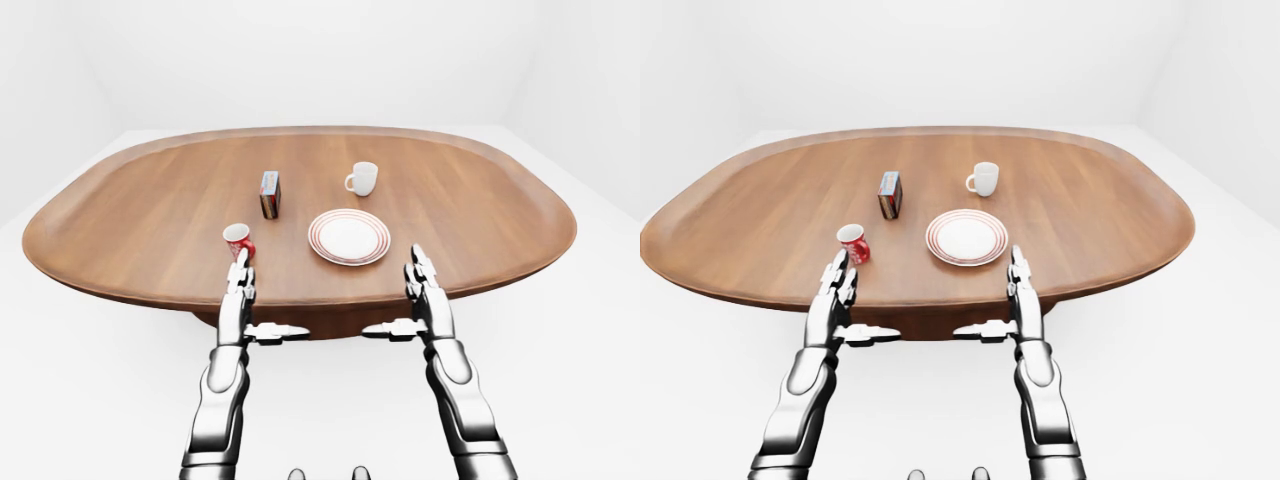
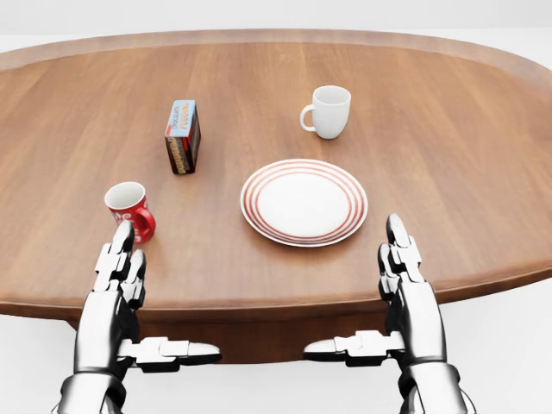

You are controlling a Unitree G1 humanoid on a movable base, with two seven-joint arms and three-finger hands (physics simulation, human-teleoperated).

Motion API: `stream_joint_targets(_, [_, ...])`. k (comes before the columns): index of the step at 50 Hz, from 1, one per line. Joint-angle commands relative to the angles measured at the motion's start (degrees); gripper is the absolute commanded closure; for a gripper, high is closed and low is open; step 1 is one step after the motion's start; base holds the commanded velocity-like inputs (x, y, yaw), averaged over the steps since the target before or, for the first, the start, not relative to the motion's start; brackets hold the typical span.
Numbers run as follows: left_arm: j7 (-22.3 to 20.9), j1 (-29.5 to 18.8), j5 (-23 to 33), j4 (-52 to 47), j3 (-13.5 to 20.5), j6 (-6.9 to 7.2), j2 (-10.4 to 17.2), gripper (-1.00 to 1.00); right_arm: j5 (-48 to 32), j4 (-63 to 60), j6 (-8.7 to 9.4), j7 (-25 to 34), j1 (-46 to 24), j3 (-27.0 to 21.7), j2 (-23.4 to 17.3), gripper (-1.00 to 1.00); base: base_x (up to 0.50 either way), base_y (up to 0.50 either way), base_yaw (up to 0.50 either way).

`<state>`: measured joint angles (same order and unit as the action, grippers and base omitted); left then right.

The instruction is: Pick up the red mug and put it on the plate

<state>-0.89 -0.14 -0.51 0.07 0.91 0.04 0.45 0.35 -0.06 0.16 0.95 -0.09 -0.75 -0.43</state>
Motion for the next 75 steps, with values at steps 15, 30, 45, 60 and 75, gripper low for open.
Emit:
stream_joint_targets(15, [0.3,-2.4,-4.8,-21.6,3.1,4.96,0.7,-0.99,2.2,-21.9,4.84,2.9,-1.6,-3.1,-1.8,-1.00,0.00,0.00,0.00])
stream_joint_targets(30, [5.7,-8.9,-14.6,-31.0,6.8,4.96,3.2,-0.99,8.2,-37.0,4.84,3.2,-6.6,-5.0,-2.8,-1.00,0.00,0.00,0.00])
stream_joint_targets(45, [6.8,-10.8,-15.8,-28.9,7.8,4.96,4.1,-0.99,8.4,-36.2,4.84,3.5,-5.6,-5.2,-3.0,-1.00,0.00,0.15,0.00])
stream_joint_targets(60, [7.1,-11.2,-16.2,-26.9,8.3,4.96,4.6,-0.99,7.3,-35.7,4.84,4.1,-5.3,-5.1,-2.9,-1.00,-0.01,0.50,0.00])
stream_joint_targets(75, [7.6,-12.3,-17.4,-26.8,9.5,4.96,5.4,-0.99,6.7,-36.2,4.84,4.5,-4.9,-4.6,-2.7,-1.00,-0.01,0.50,0.00])
